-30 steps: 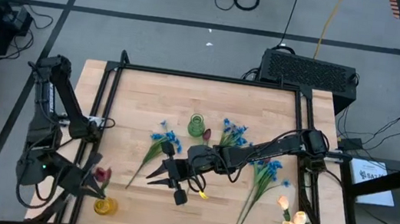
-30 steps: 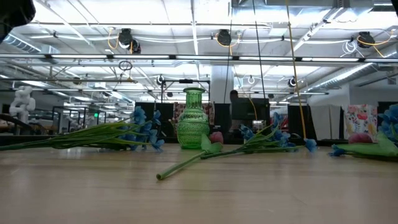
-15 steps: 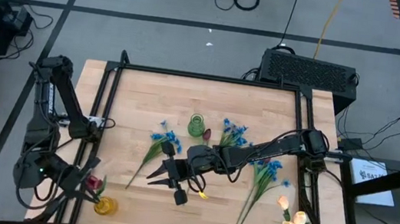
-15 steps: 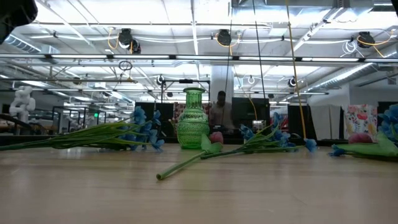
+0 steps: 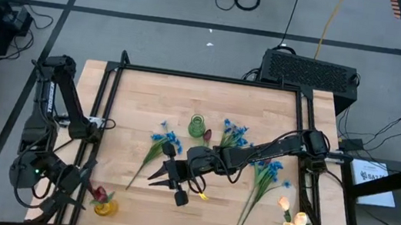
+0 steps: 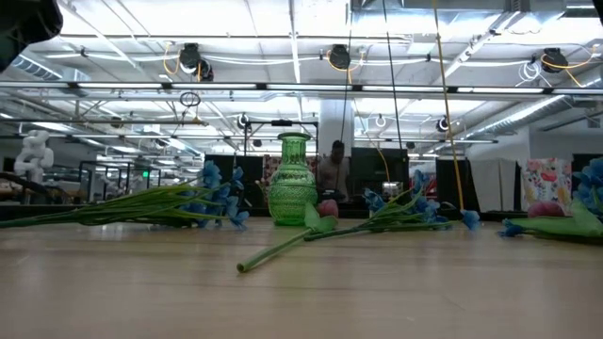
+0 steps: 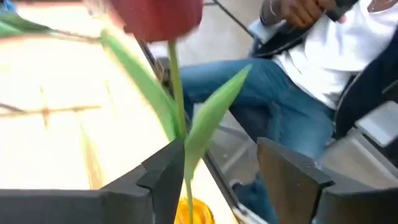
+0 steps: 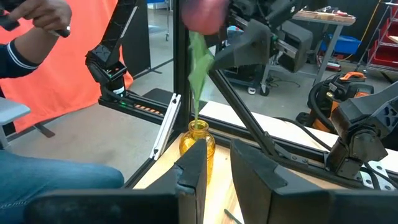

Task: Sort flowers into vase by color
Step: Put the left red flower into the yellow vase

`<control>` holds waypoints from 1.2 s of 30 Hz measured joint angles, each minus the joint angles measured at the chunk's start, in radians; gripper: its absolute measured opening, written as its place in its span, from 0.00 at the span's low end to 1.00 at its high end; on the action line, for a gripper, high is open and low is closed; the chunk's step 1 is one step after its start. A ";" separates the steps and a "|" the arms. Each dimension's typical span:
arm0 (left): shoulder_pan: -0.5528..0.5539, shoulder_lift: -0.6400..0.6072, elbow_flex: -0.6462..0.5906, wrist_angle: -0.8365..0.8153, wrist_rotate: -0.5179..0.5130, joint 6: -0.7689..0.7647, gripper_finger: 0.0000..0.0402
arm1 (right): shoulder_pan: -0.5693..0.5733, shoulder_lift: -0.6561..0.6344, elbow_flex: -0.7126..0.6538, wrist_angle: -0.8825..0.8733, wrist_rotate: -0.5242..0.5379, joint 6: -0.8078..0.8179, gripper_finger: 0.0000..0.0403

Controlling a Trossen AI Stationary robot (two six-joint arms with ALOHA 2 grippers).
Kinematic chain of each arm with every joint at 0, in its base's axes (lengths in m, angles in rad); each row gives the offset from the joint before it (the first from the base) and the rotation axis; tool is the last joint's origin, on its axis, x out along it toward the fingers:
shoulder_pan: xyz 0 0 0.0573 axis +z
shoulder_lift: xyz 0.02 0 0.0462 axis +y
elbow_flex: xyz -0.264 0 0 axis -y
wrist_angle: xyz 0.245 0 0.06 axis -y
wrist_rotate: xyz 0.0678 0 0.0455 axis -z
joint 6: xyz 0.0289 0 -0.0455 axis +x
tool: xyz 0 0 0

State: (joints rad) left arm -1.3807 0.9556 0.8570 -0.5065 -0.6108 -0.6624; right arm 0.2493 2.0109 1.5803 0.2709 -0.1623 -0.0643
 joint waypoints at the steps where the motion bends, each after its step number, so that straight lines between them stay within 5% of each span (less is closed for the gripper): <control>1: -0.009 -0.005 0.000 -0.019 0.001 -0.014 0.52 | 0.000 0.000 0.000 -0.002 0.000 0.000 0.16; 9: -0.052 -0.093 0.000 -0.216 -0.073 -0.108 0.51 | 0.000 -0.004 0.000 -0.038 0.001 0.000 0.16; 13: -0.055 -0.154 0.000 -0.324 -0.216 -0.188 0.51 | -0.002 -0.038 -0.001 -0.142 0.036 0.018 0.16; 22: -0.014 -0.248 0.001 -0.362 -0.577 -0.236 0.51 | 0.001 -0.150 0.000 -0.505 0.300 0.097 0.16; 30: 0.101 -0.248 0.001 -0.363 -0.676 -0.222 0.51 | -0.004 -0.171 0.000 -0.950 0.510 0.478 0.16; 36: 0.180 -0.202 0.001 -0.363 -0.677 -0.223 0.51 | -0.015 -0.143 -0.002 -1.035 0.557 0.764 0.16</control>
State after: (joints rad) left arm -1.2005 0.7536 0.8577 -0.8698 -1.2881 -0.8856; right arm 0.2341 1.8684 1.5784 -0.7644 0.3947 0.7000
